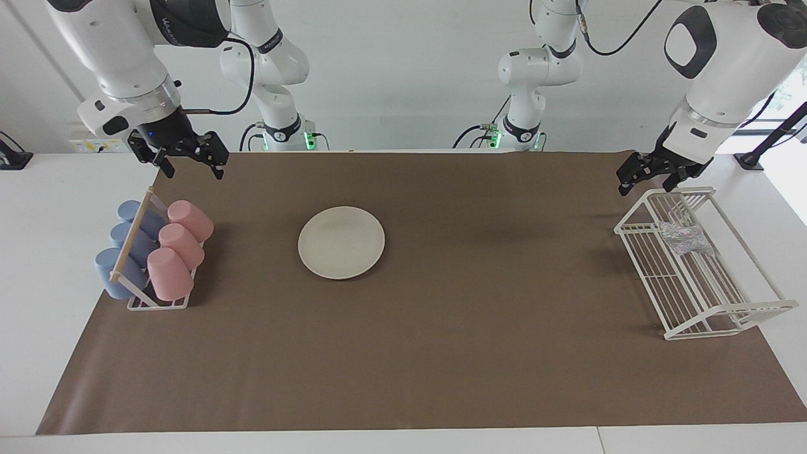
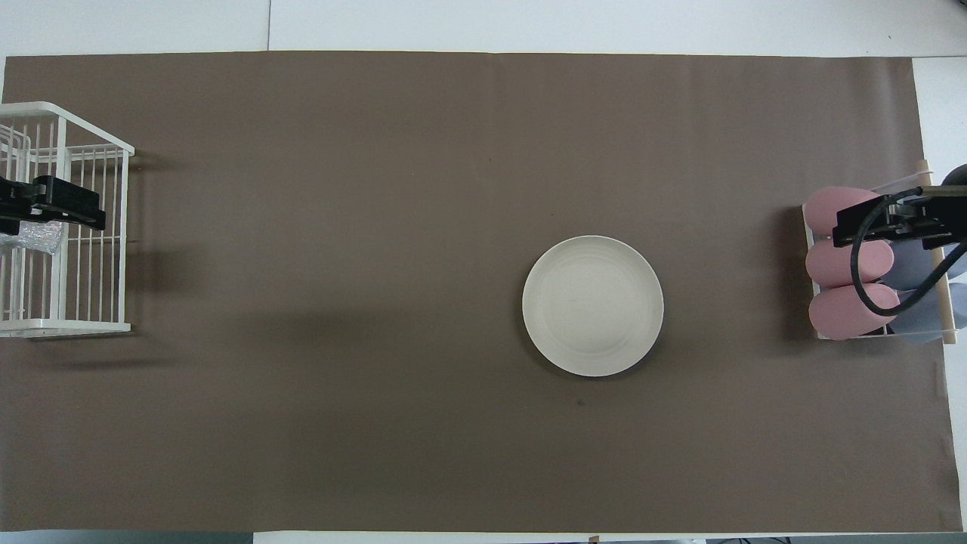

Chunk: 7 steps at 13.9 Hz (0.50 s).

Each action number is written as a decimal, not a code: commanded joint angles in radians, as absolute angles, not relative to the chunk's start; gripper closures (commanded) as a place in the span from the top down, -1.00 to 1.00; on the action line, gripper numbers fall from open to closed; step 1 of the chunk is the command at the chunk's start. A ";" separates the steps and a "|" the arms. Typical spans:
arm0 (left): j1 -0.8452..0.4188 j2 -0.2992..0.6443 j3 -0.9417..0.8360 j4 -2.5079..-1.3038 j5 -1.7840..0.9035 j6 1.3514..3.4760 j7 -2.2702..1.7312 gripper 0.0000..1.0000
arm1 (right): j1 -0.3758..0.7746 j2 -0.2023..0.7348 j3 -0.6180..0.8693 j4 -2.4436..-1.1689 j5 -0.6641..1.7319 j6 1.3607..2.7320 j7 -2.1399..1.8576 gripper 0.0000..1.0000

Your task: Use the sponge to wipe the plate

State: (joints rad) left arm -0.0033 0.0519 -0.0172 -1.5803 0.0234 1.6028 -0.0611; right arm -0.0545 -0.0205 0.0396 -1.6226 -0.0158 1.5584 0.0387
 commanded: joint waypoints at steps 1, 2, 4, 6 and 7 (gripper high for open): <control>0.009 -0.008 -0.026 -1.682 0.084 1.675 -0.133 1.00 | -0.058 -0.037 0.046 -1.635 -0.002 1.560 0.064 1.00; -0.001 -0.029 -0.029 -1.728 0.179 1.702 -0.135 1.00 | -0.058 -0.037 0.046 -1.638 -0.002 1.562 0.066 1.00; 0.000 -0.061 -0.026 -1.817 0.250 1.776 -0.141 1.00 | -0.048 -0.037 0.051 -1.638 -0.002 1.575 0.128 1.00; -0.006 -0.032 -0.029 -1.825 0.357 1.790 -0.173 1.00 | -0.037 -0.035 0.054 -1.637 0.000 1.606 0.185 1.00; -0.023 0.006 -0.031 -1.824 0.426 1.793 -0.219 1.00 | -0.023 -0.032 0.057 -1.631 0.000 1.605 0.211 1.00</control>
